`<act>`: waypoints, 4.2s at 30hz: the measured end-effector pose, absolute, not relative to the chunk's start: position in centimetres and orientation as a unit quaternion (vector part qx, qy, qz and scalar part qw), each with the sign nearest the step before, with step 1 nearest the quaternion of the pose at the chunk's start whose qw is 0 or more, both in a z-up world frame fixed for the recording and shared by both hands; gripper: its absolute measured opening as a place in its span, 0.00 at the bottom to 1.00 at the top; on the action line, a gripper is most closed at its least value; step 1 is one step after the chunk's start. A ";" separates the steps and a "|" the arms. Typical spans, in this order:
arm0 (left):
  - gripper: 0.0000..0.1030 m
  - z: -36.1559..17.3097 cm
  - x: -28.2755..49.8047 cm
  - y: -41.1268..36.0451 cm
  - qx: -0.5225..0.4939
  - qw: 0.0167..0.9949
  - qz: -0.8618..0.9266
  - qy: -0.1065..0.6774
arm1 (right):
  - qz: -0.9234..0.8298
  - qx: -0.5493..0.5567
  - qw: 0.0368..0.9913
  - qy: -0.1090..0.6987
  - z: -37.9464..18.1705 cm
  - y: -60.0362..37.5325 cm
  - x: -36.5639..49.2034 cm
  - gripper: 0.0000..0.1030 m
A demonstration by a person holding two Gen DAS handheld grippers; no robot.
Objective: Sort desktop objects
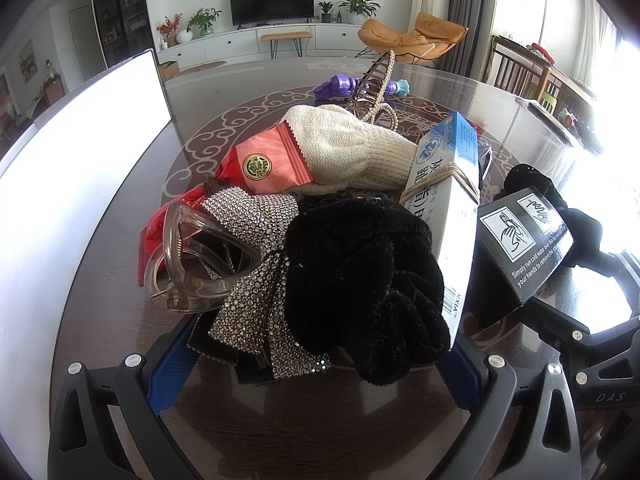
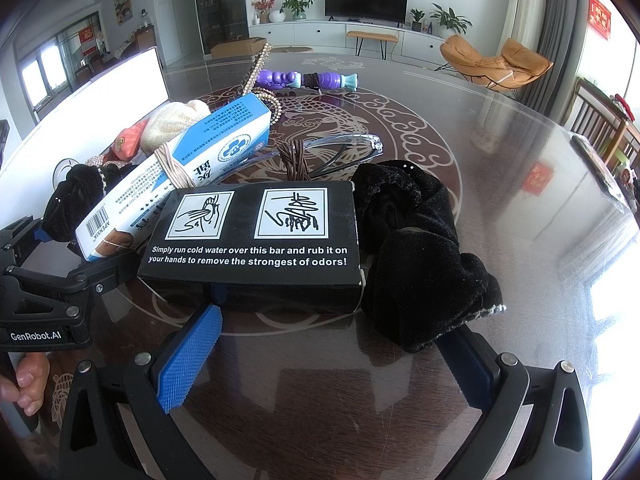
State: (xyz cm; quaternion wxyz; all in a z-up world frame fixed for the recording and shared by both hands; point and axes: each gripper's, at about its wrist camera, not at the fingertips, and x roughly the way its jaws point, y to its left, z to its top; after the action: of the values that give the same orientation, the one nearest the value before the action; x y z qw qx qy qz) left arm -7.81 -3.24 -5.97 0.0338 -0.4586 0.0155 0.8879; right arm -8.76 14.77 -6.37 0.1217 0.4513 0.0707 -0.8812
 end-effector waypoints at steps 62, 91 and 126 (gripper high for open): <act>1.00 -5.8 -6.9 -3.8 -0.466 0.051 0.883 0.025 | -0.881 0.451 0.122 0.071 -6.4 14.8 -8.8 1.00; 1.00 -1.7 -5.9 -10.0 -0.464 -0.046 0.885 0.003 | -0.881 0.451 0.122 0.071 -6.4 14.8 -8.7 1.00; 1.00 -1.7 -1.6 -11.0 -0.472 -0.011 0.881 -0.031 | -0.881 0.451 0.122 0.071 -6.3 14.8 -8.7 1.00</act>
State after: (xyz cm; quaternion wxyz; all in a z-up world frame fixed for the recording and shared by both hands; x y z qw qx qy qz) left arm -1.61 -11.00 -1.70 -0.0109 -0.4723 -0.0306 0.8808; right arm -8.67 14.76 -6.32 0.1219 0.4511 0.0709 -0.8812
